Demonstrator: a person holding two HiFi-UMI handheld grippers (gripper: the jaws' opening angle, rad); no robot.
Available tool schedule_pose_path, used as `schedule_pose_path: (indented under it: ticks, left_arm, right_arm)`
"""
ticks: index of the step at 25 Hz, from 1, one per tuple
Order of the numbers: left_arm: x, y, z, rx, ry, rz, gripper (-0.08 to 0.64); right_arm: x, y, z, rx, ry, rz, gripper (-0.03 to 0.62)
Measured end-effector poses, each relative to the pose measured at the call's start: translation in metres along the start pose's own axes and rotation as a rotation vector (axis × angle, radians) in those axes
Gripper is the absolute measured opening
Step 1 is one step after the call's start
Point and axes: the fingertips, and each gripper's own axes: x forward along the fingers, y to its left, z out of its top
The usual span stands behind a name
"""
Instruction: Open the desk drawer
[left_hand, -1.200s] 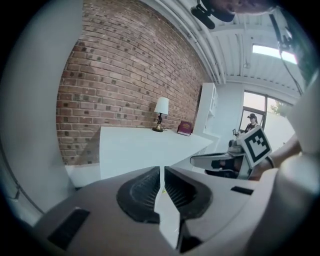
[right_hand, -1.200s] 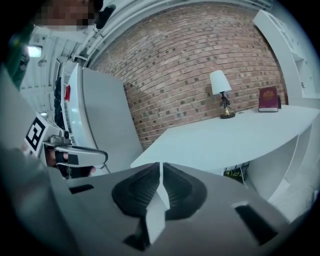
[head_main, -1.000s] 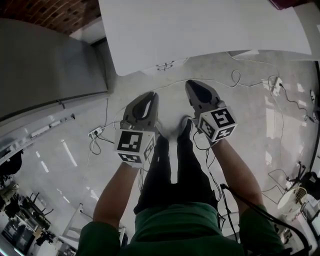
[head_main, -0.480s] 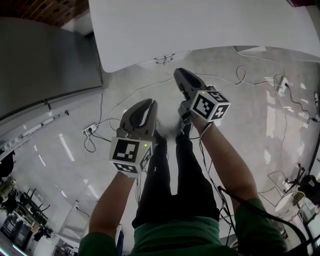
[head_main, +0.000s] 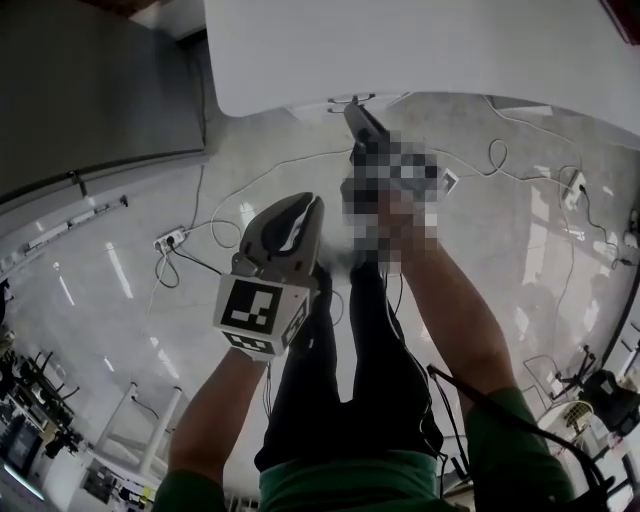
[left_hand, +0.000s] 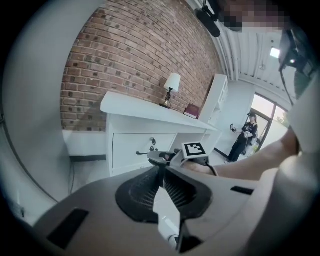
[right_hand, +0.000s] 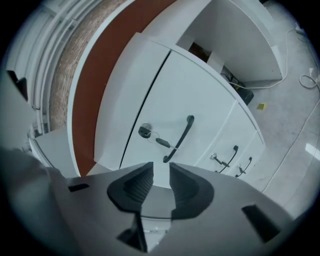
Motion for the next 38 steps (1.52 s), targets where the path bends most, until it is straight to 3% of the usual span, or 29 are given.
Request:
schedule_pose_path:
  ticks: [11, 16, 21, 31, 36, 38]
  left_arm:
    - [-0.011, 0.039, -0.021, -0.024, 0.010, 0.047, 0.021]
    - [-0.004, 0.043, -0.030, -0.070, 0.063, 0.037, 0.021]
    - [0.000, 0.041, -0.025, -0.069, 0.021, 0.035, 0.021]
    - [-0.003, 0.040, -0.044, -0.083, 0.079, 0.027, 0.021]
    - [-0.008, 0.041, -0.046, -0.088, 0.077, 0.034, 0.021]
    - [-0.010, 0.044, -0.046, -0.087, 0.071, 0.040, 0.021]
  right_arm:
    - [0.036, -0.033, 0.019, 0.263, -0.241, 0.035, 0.112]
    - [0.042, -0.039, 0.026, 0.276, -0.253, 0.046, 0.110]
    - [0.042, -0.033, 0.032, 0.295, -0.278, 0.077, 0.046]
    - [0.041, -0.036, 0.030, 0.280, -0.262, 0.041, 0.026]
    - [0.038, -0.031, 0.031, 0.289, -0.275, 0.068, 0.026]
    - [0.031, -0.033, 0.023, 0.296, -0.272, 0.044, 0.026]
